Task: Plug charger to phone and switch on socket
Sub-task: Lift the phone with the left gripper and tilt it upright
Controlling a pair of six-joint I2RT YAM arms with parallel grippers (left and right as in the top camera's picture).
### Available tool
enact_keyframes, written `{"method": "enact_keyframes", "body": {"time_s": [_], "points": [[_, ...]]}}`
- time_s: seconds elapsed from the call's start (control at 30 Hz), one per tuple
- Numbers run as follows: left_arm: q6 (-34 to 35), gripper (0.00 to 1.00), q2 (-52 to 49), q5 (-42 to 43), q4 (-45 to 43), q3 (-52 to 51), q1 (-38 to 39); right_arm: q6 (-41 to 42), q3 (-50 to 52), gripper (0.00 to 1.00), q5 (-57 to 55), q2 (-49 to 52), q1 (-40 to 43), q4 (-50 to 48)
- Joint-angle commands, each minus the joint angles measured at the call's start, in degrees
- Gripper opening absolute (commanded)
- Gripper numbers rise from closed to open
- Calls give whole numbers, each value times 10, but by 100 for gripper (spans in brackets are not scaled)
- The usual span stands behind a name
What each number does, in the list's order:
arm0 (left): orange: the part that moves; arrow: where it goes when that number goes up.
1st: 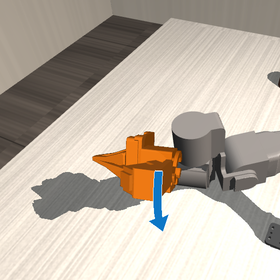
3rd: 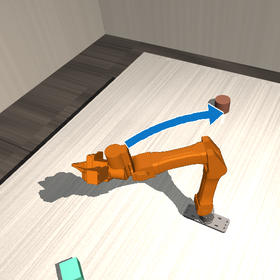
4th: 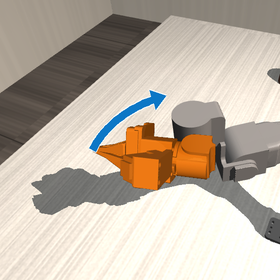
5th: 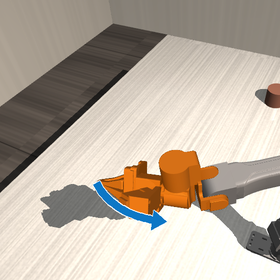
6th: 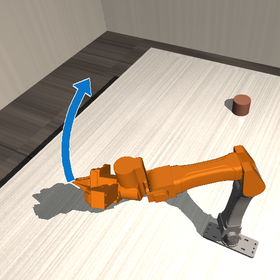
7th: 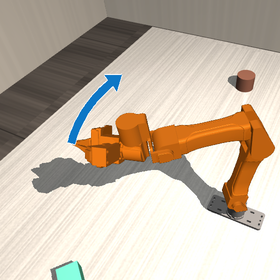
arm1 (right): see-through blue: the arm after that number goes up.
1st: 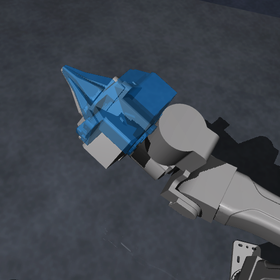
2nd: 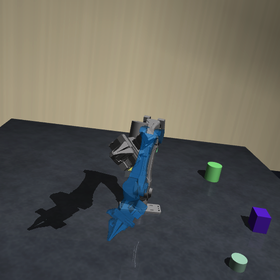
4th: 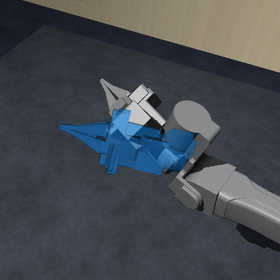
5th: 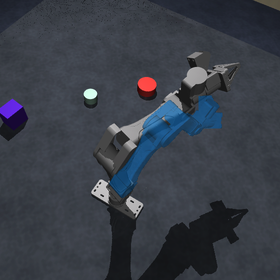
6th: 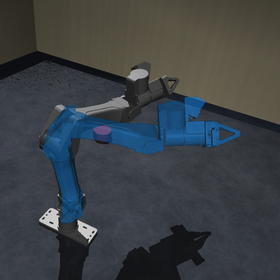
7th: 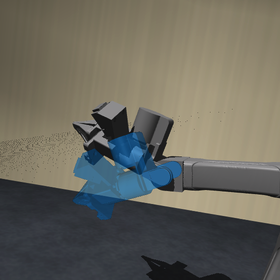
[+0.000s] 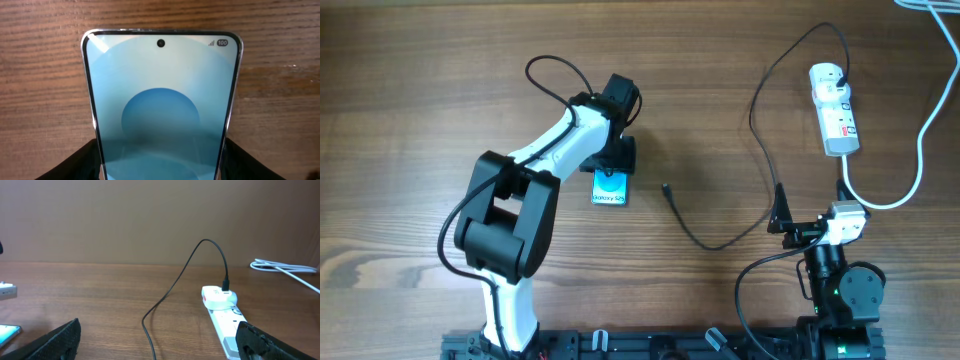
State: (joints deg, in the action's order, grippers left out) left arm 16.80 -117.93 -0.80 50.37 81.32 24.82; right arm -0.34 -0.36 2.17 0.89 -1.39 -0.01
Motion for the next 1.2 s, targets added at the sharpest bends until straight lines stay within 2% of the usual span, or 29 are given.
{"method": "enact_keyframes", "body": {"time_s": [0.0, 0.4, 1.07, 1.17], "points": [[33, 57, -6, 13, 33, 54, 4, -8, 1, 100, 9, -6, 2, -1], [47, 56, -6, 32, 123, 122, 4, -8, 1, 100, 9, -6, 2, -1], [63, 54, -6, 97, 200, 126, 4, -8, 1, 100, 9, -6, 2, -1], [64, 54, -6, 128, 206, 126, 4, -8, 1, 100, 9, -6, 2, -1]]}}
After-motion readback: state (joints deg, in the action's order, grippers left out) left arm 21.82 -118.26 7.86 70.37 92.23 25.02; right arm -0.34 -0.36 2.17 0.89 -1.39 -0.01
